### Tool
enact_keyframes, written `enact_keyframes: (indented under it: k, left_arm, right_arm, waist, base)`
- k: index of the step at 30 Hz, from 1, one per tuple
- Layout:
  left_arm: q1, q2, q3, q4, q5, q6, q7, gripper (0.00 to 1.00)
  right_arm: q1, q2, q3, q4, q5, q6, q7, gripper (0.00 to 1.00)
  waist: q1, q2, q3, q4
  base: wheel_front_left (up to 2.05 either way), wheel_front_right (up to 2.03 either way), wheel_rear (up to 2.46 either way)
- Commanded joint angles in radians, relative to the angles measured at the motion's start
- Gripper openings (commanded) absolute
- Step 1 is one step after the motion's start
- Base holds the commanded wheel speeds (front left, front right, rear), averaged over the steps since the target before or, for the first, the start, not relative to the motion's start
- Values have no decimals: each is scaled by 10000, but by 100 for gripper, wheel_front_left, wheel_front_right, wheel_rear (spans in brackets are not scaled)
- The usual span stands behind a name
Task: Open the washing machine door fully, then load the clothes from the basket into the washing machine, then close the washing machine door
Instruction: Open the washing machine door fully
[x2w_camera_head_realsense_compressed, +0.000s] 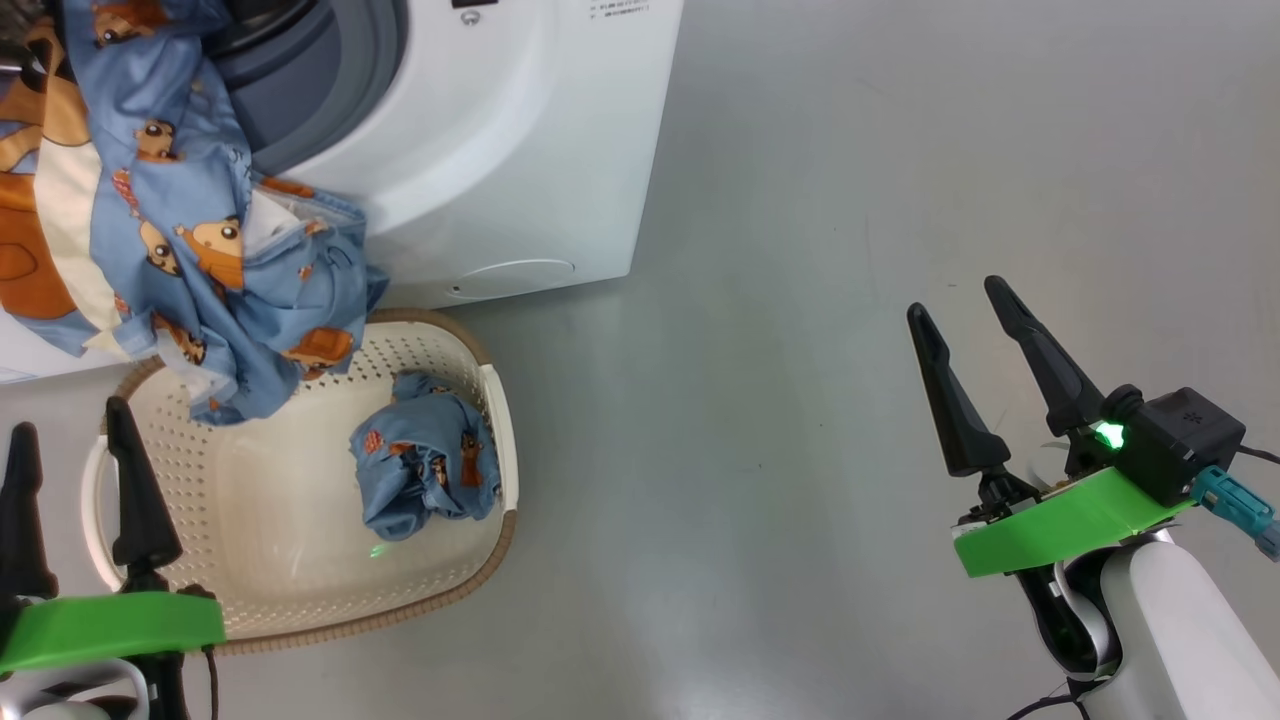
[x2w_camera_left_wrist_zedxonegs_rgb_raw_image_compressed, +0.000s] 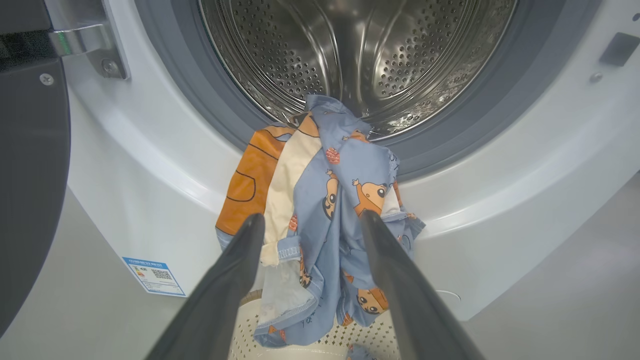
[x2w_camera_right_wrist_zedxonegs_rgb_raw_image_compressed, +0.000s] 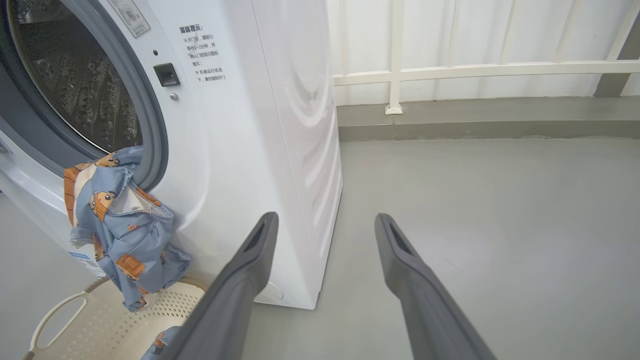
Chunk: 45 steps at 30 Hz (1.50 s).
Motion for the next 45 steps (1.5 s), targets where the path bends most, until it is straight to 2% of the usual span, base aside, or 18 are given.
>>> enact_keyframes:
  k: [1,11,25,32,45]
  left_arm:
    - [224,129,302,-155,-130,-25,-53,100]
    - [-225,126,20,923,-357,-25,-53,100]
    - [-1855,537,-604,3972,-714,-25,-53,100]
    - [-2688,898,-1160,5330,-1049,-25,-53,100]
    - [-4549,1907,-2588,8175,-1984,-25,-53,100]
  right_arm:
    - [165,-26,118,-256,-45,23,-76,100]
    - [81,61,178,-262,-42,23,-76,100]
    - [-141,208,146,-309,-24,23,-76,100]
    - [-227,256,111,-344,-45,23,-76,100]
    - [-477,285,284,-370,-58,23,-76,100]
  waist:
    - [0,0,32,7]
    - [0,0,212,-20]
    - [0,0,687,-263]
    - [0,0,934,-349]
    - [0,0,1456,-583]
  base:
    - [0,0,0]
    - [0,0,0]
    - [0,0,0]
    - [0,0,0]
    - [0,0,0]
